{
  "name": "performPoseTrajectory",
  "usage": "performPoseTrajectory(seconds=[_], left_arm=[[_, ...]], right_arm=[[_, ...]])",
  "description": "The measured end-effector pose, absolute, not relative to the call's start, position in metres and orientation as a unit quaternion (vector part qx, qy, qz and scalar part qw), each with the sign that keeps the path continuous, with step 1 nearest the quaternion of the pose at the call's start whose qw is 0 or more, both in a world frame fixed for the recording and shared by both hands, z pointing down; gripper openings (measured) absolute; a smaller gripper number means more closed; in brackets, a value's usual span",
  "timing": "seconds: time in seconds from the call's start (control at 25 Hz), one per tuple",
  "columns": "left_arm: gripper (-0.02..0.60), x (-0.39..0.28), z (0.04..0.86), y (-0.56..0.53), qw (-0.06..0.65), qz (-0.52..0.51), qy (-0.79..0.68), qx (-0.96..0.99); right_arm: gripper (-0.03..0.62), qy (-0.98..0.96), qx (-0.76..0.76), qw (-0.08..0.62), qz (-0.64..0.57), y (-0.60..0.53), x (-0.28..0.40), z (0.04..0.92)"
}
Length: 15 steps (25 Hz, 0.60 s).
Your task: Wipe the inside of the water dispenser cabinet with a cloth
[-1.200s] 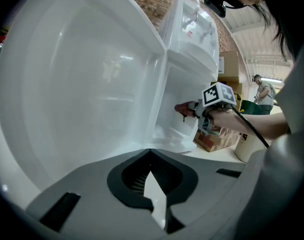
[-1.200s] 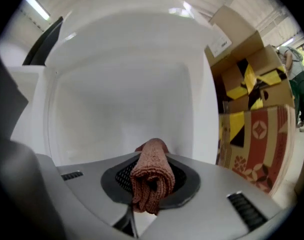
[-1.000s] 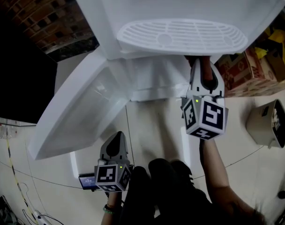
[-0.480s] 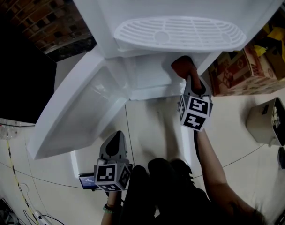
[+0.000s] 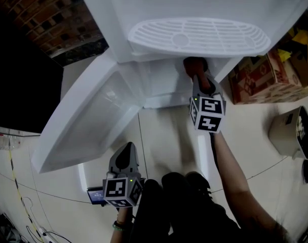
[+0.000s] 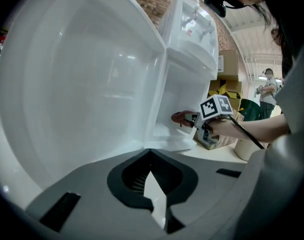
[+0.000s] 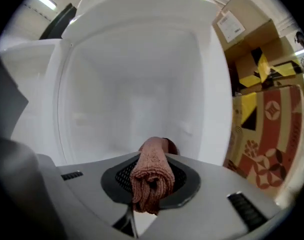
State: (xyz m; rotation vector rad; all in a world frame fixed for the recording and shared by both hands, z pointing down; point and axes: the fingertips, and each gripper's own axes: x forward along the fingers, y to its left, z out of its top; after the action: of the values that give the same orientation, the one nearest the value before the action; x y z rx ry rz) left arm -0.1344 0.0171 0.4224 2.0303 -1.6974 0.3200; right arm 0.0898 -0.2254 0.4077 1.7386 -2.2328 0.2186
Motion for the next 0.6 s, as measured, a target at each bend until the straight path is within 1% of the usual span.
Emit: performPoseTrajectory(seconds=[0.08, 0.4, 0.48, 0.6], left_arm=[[-0.014, -0.136, 0.424, 0.018, 0.236, 0.118, -0.619, 0.739], [-0.014, -0.15, 0.428, 0.022, 0.242, 0.116, -0.631, 0.728], [-0.015, -0.154, 0.428, 0.022, 0.244, 0.114, -0.634, 0.725], [-0.015, -0.159, 0.428, 0.023, 0.244, 0.113, -0.638, 0.721]], right_arm=[[0.078, -0.804, 0.577, 0.134, 0.05, -0.239, 0.062, 0.39], [0.078, -0.879, 0.461, 0.122, -0.029, -0.254, -0.037, 0.35], [0.078, -0.884, 0.45, 0.123, -0.033, -0.256, -0.049, 0.352], [0.078, -0.876, 0.464, 0.126, -0.027, -0.268, -0.043, 0.361]])
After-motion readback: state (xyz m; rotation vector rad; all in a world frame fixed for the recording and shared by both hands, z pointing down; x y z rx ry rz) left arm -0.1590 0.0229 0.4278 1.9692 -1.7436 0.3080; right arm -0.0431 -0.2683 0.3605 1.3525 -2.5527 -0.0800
